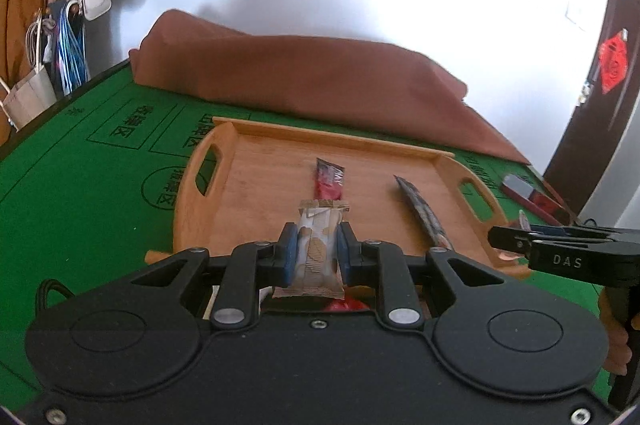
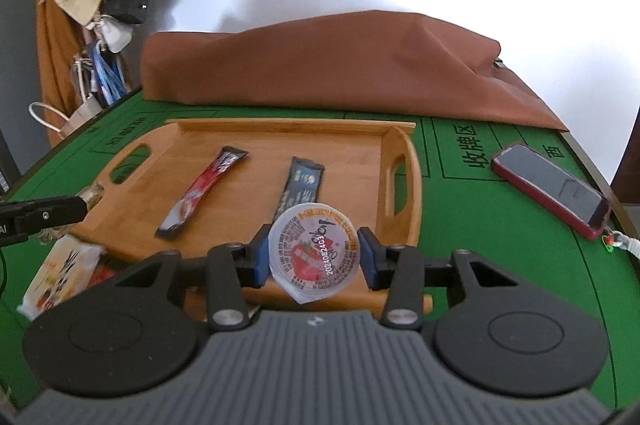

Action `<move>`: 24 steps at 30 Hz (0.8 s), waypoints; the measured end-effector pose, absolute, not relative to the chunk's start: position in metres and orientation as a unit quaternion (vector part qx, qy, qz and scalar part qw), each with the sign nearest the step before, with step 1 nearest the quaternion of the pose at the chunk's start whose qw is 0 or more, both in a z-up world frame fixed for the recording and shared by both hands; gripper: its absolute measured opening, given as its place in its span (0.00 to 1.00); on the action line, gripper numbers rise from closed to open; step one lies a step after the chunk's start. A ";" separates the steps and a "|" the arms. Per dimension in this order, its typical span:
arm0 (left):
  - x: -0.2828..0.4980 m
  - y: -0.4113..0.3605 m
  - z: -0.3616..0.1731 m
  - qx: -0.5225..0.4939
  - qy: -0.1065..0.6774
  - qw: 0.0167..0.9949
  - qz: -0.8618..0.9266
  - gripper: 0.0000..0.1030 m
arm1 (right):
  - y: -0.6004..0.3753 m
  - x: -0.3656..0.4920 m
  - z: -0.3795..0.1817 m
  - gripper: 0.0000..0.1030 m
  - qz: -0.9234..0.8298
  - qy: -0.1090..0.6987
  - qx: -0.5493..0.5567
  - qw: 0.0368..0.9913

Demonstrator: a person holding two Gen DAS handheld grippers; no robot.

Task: Organize snacks
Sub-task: 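Place the pastry and yogurt cup on the tray and open both tools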

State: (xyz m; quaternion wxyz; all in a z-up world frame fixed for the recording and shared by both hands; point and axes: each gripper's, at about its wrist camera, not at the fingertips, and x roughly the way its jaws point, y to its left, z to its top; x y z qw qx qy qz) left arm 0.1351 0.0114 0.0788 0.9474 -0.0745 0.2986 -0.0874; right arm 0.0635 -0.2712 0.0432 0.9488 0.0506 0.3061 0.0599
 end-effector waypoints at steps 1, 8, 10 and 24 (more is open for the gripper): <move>0.143 0.011 0.078 -0.074 0.301 0.947 -0.085 0.19 | -0.271 0.069 0.043 0.46 0.059 0.310 0.052 0.947; 0.192 0.007 0.063 -0.073 0.331 0.938 -0.065 0.20 | -0.273 0.108 0.031 0.46 0.043 0.346 0.050 0.936; 0.203 0.009 0.056 -0.078 0.344 0.934 -0.062 0.19 | -0.272 0.115 0.026 0.46 0.040 0.354 0.046 0.933; 0.236 0.002 0.031 -0.062 0.367 0.927 -0.039 0.19 | -0.274 0.128 0.013 0.46 0.033 0.367 0.046 0.928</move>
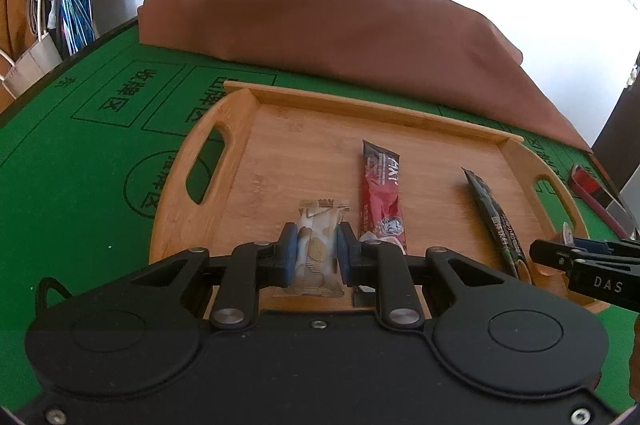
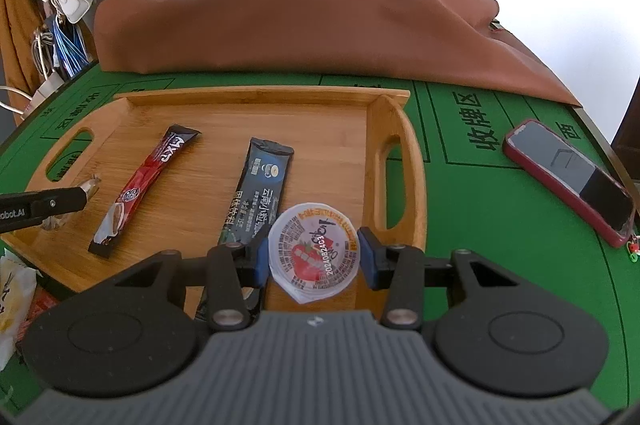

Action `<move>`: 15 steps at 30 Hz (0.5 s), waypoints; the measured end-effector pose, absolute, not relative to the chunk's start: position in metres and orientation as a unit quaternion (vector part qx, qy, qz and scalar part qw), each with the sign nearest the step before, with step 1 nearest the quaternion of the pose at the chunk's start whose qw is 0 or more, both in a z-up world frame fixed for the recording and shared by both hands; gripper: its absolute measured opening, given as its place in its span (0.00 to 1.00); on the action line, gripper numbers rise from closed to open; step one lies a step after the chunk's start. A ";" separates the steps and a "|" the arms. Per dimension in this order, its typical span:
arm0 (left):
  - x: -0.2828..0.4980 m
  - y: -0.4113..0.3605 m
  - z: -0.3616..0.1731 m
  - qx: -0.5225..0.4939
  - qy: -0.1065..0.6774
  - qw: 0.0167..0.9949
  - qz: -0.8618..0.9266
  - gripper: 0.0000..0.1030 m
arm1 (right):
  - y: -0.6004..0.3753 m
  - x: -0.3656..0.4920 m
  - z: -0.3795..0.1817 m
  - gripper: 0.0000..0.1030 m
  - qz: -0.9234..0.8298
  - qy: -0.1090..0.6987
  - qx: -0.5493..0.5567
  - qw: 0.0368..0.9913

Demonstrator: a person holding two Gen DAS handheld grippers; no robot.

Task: Organize snacks
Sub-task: 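Place the pastry and yogurt cup on the tray and open both tools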

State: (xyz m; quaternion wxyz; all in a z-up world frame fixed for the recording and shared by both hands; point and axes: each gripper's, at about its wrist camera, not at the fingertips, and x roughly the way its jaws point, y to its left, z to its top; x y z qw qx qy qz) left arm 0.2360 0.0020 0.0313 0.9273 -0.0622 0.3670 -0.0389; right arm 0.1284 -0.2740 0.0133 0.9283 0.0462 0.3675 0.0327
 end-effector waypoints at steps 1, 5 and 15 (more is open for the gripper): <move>0.237 0.001 0.031 -0.060 0.367 0.927 -0.038 0.19 | -0.274 0.128 0.013 0.46 0.033 0.367 0.047 0.928; 0.239 -0.002 0.028 -0.057 0.371 0.926 -0.038 0.19 | -0.274 0.128 0.013 0.46 0.032 0.366 0.050 0.929; 0.243 -0.010 0.022 -0.043 0.377 0.924 -0.042 0.20 | -0.273 0.125 0.014 0.47 0.038 0.367 0.051 0.928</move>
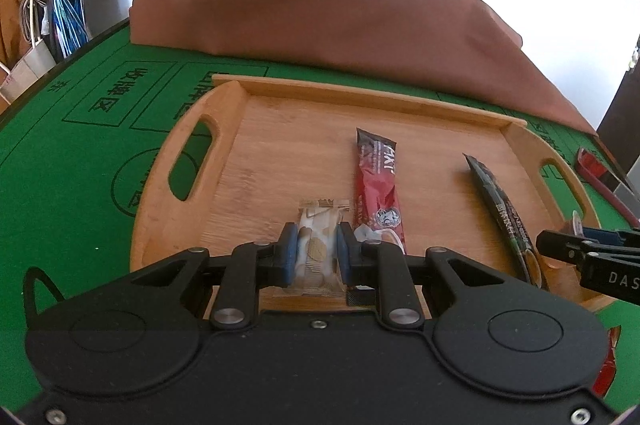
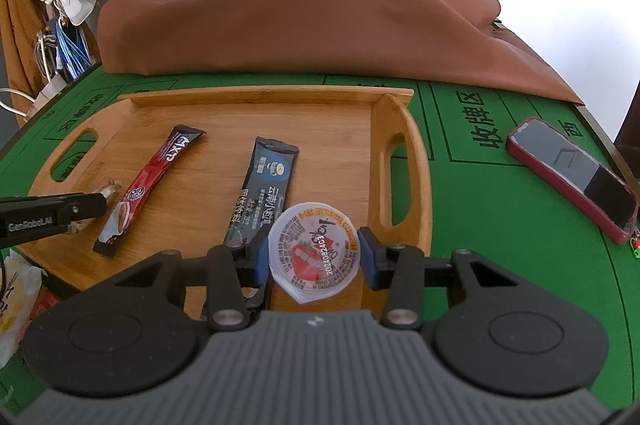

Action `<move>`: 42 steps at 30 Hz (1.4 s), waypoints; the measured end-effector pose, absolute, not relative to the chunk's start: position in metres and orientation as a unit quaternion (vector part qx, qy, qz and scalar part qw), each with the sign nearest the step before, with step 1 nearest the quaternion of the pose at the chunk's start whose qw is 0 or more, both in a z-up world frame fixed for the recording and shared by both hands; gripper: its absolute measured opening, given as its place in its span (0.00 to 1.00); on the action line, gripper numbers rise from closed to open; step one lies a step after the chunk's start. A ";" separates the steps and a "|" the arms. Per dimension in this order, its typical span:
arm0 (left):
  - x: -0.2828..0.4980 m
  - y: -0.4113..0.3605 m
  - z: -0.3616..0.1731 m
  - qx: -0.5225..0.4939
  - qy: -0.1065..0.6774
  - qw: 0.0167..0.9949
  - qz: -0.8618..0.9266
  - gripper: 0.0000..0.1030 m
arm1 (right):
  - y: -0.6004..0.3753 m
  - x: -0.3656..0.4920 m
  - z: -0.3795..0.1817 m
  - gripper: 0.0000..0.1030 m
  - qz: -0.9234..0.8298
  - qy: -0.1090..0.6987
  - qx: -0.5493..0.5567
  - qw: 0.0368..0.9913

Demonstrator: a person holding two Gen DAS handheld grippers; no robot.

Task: Organize snacks
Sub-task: 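Place the pastry and yogurt cup on the tray and open both tools, then move the left tool to the white bread bag while the right tool approaches the red nut bag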

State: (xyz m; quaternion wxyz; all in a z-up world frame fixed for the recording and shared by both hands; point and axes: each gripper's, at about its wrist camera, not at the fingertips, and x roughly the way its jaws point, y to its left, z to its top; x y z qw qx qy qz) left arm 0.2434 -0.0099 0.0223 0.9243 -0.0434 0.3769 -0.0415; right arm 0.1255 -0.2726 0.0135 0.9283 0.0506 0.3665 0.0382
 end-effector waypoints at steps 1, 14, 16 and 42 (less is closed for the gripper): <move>0.244 -0.010 0.021 -0.043 0.377 0.924 -0.041 0.19 | -0.272 0.125 0.014 0.47 0.040 0.367 0.051 0.928; 0.240 -0.014 0.018 -0.029 0.370 0.927 -0.041 0.20 | -0.274 0.121 0.012 0.48 0.047 0.367 0.053 0.928; 0.240 -0.015 0.018 -0.027 0.372 0.927 -0.041 0.21 | -0.273 0.122 0.011 0.49 0.042 0.370 0.050 0.927; 0.160 0.004 0.055 -0.029 0.312 0.946 -0.077 0.73 | -0.263 0.067 0.027 0.88 0.092 0.342 -0.008 0.935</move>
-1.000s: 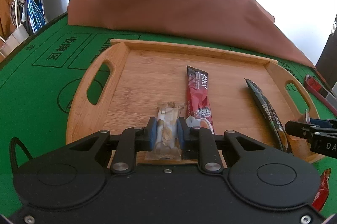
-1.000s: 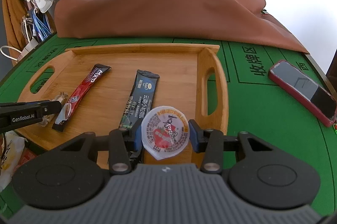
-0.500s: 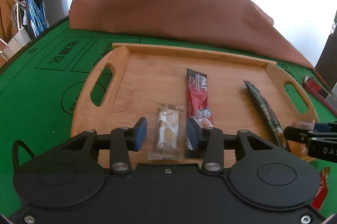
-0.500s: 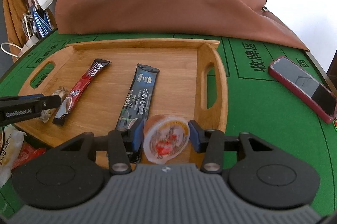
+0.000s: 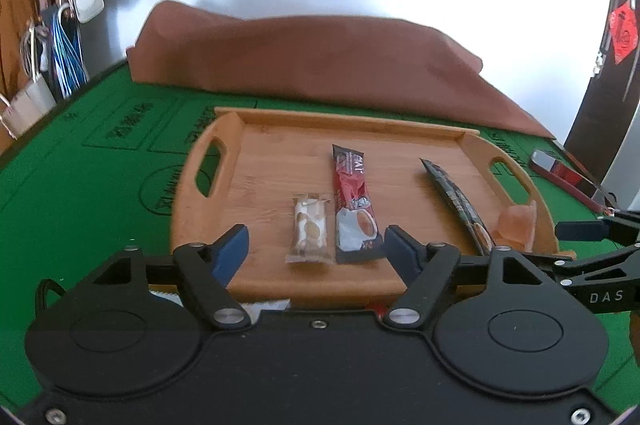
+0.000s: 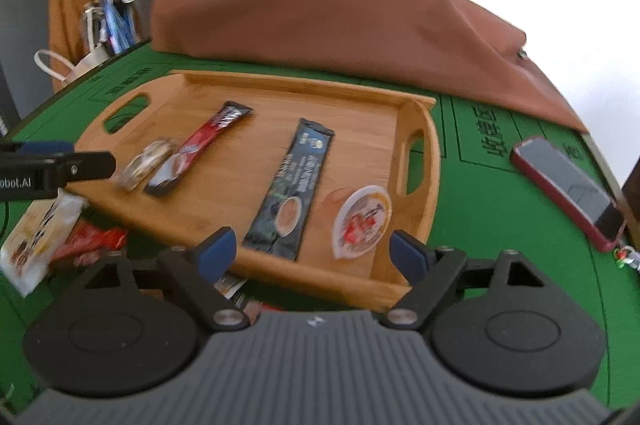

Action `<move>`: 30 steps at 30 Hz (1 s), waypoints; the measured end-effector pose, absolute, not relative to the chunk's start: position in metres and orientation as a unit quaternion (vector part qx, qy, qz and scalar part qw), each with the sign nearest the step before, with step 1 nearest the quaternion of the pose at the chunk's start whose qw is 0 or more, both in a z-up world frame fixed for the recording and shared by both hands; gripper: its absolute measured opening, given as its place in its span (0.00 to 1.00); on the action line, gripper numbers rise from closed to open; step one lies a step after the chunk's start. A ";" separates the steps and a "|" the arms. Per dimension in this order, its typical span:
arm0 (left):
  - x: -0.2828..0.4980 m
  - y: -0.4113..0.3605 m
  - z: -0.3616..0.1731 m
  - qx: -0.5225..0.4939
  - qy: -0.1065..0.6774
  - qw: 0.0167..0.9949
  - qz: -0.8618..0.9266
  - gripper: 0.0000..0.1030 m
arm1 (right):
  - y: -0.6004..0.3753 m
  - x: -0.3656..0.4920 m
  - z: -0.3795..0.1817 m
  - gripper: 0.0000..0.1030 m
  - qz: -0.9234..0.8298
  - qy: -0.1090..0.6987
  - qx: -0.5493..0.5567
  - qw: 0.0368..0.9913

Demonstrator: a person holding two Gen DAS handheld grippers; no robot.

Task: Organize snacks
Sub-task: 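Move the left tool to the white bread bag while the right tool approaches the red nut bag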

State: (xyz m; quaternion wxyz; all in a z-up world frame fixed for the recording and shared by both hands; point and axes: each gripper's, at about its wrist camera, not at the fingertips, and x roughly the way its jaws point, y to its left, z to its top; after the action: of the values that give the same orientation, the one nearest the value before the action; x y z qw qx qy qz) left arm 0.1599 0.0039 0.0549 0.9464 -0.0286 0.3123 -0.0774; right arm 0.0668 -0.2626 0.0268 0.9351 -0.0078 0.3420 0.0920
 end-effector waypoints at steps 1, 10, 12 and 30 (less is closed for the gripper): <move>0.153 0.006 0.056 -0.027 0.307 0.948 -0.078 0.74 | -0.262 0.061 0.028 0.89 0.096 0.339 -0.008 0.936; 0.107 0.023 0.052 -0.023 0.295 0.953 -0.069 0.77 | -0.256 0.022 0.024 0.94 0.125 0.328 -0.009 0.936; 0.100 0.025 0.049 -0.015 0.294 0.954 -0.063 0.77 | -0.253 0.015 0.022 0.95 0.124 0.323 -0.014 0.938; 0.082 0.043 0.020 -0.023 0.309 0.950 -0.025 0.81 | -0.245 -0.006 -0.002 1.00 0.118 0.326 -0.039 0.937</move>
State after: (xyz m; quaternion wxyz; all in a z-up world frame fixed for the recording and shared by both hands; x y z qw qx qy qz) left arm 0.0816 0.0433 0.0198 0.9505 -0.0231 0.3089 -0.0247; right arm -0.0056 -0.2446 -0.0018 0.9372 -0.0393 0.3257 0.1182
